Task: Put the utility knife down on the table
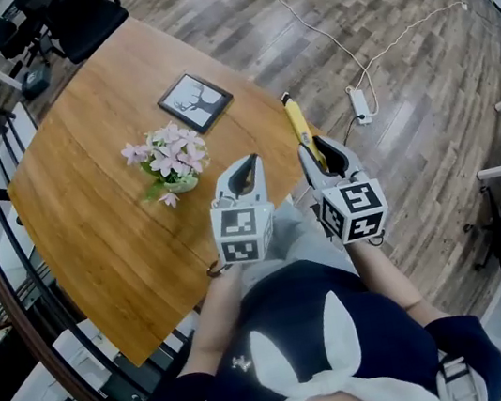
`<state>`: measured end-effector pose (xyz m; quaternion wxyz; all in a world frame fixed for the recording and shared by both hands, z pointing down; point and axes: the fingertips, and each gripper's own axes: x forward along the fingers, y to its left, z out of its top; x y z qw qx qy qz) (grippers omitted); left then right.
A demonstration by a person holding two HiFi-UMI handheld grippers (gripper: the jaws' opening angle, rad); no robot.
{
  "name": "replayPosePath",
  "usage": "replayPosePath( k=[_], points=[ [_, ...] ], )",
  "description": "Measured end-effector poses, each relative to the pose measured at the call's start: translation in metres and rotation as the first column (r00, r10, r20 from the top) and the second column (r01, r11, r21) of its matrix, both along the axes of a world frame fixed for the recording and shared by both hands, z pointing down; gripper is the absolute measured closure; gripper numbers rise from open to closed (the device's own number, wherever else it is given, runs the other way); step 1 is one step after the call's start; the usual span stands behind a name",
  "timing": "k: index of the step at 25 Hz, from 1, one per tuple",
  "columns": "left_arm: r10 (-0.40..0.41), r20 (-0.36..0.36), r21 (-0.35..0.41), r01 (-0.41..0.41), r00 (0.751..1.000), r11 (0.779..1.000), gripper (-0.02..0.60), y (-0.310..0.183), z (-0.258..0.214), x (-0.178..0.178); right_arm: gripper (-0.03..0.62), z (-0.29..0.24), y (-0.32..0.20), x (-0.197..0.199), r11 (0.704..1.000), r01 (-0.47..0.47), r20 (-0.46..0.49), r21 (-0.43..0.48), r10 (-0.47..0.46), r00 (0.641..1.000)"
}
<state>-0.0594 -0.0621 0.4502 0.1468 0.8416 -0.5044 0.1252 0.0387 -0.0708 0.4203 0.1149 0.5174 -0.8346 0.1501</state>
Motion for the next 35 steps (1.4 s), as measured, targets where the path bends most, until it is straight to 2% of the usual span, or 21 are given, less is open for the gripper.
replayPosePath(
  k=[12, 35],
  points=[
    [-0.002, 0.009, -0.021, 0.002, 1.000, 1.000, 0.565, -0.035, 0.007, 0.009, 0.475, 0.001, -0.040, 0.005, 1.000, 0.005, 0.011, -0.001, -0.005, 1.000],
    [-0.016, -0.024, -0.069, 0.014, 1.000, 0.998, 0.565, -0.084, 0.021, 0.016, 0.476, 0.022, -0.089, 0.014, 0.999, 0.009, -0.028, -0.047, -0.010, 1.000]
  ],
)
